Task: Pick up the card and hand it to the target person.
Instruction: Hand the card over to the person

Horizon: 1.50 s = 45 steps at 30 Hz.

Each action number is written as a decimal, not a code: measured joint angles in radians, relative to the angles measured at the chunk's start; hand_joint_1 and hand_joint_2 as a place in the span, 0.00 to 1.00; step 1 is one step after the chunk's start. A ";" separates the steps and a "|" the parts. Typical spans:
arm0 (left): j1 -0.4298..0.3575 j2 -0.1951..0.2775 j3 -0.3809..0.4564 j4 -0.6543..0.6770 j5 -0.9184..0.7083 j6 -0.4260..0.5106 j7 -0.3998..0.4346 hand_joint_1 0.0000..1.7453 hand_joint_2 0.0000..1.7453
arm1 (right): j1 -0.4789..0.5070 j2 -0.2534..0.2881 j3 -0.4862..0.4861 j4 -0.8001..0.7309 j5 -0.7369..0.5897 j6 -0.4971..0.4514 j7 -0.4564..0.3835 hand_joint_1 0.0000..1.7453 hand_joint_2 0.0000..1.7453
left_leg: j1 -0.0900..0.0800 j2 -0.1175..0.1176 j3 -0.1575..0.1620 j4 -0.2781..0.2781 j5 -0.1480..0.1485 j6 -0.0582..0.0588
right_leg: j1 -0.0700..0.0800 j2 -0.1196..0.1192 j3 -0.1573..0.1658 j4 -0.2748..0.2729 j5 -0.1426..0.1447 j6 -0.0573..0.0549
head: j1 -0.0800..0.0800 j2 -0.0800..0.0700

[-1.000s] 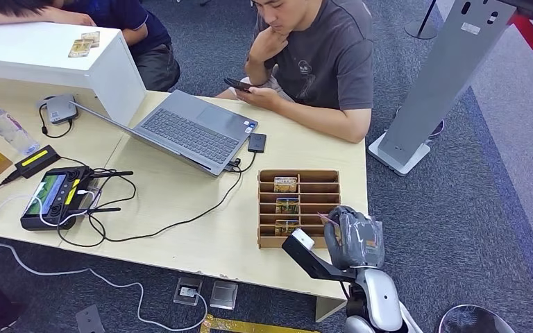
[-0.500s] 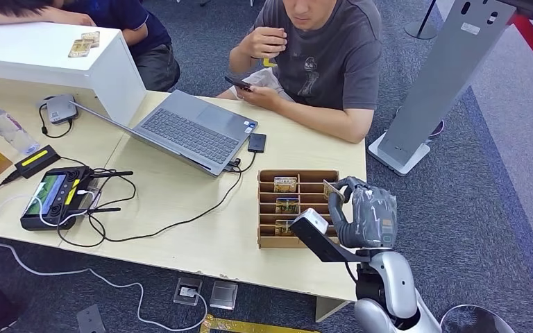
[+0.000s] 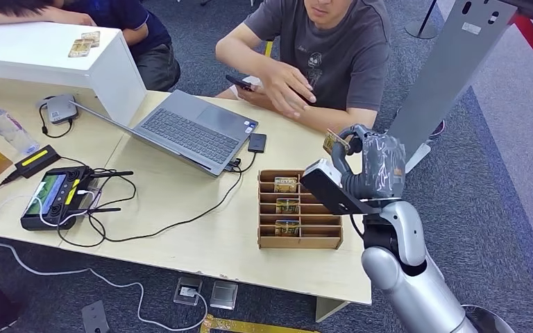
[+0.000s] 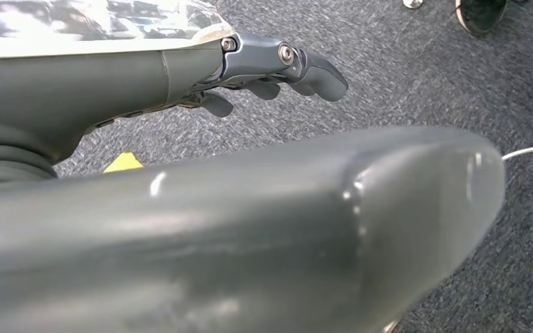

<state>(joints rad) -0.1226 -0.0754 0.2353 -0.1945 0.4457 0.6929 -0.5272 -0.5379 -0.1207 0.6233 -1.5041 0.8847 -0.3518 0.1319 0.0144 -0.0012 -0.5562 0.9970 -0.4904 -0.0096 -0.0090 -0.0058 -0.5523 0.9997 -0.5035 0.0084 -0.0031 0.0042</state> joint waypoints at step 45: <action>-0.018 0.023 0.060 0.056 -0.110 0.009 -0.095 0.00 0.00 | -0.358 0.274 0.037 0.726 -0.275 -0.065 -0.219 0.00 1.00 | 0.000 0.000 0.000 0.000 0.000 0.000 | 0.000 0.000 -0.001 0.001 0.000 0.000 | 0.000 0.000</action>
<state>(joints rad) -0.1408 -0.0520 0.2952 -0.1383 0.3352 0.7023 -0.6218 -0.8958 0.1534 0.6606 -0.7776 0.6101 -0.4164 -0.0873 0.0145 -0.0014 -0.5566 0.9971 -0.4903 -0.0097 -0.0090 -0.0060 -0.5532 1.0003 -0.5036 0.0084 -0.0031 0.0042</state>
